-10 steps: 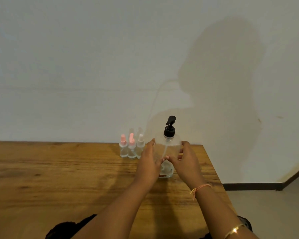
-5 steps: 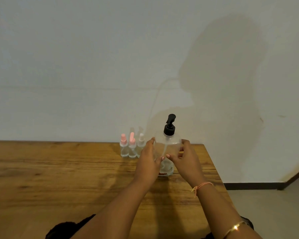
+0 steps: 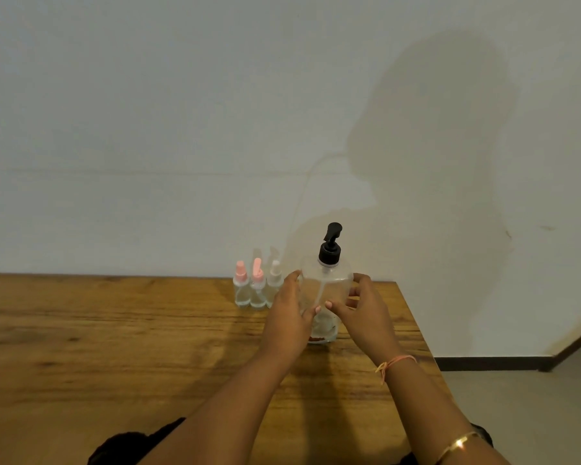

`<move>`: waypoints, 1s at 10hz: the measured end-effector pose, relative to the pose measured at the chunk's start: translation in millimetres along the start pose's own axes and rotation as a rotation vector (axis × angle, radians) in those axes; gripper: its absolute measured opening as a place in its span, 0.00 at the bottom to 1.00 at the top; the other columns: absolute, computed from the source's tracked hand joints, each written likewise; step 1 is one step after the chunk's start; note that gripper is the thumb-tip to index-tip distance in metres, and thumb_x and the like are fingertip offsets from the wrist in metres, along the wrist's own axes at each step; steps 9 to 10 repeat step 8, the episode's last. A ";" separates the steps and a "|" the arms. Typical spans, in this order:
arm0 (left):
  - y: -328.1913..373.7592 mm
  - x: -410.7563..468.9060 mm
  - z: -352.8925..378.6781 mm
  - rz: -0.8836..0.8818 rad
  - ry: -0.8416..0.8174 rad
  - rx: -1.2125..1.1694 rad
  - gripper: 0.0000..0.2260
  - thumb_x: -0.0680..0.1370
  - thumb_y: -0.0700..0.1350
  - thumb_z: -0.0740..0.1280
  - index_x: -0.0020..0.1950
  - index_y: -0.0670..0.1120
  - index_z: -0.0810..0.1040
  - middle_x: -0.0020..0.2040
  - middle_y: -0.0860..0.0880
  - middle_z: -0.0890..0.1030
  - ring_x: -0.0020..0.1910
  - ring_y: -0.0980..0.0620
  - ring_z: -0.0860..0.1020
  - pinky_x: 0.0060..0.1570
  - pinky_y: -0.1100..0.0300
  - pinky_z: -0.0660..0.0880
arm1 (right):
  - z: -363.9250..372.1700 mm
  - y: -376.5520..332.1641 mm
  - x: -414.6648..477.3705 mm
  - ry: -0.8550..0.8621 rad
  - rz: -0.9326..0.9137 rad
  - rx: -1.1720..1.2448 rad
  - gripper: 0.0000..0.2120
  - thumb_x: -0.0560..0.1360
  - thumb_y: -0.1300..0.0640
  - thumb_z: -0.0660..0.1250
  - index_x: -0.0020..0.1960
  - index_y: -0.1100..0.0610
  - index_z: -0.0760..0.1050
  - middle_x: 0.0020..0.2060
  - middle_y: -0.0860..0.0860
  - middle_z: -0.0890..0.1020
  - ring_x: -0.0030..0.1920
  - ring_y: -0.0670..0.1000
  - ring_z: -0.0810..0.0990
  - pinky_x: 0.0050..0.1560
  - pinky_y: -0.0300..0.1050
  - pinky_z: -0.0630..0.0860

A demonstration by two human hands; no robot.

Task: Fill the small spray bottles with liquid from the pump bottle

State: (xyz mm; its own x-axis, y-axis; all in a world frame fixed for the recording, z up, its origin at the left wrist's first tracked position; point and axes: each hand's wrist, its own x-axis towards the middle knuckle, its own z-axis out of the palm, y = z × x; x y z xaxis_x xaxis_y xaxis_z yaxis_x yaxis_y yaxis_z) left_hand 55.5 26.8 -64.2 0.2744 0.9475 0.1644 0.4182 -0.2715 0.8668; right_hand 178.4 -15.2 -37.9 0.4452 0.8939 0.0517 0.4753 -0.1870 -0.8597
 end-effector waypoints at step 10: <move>22.3 -31.8 -17.6 0.019 0.067 0.067 0.28 0.77 0.48 0.66 0.73 0.49 0.57 0.68 0.49 0.69 0.65 0.54 0.69 0.53 0.68 0.65 | -1.3 -0.4 -21.0 0.083 0.065 0.103 0.36 0.73 0.59 0.71 0.74 0.53 0.56 0.64 0.55 0.72 0.61 0.52 0.72 0.53 0.44 0.72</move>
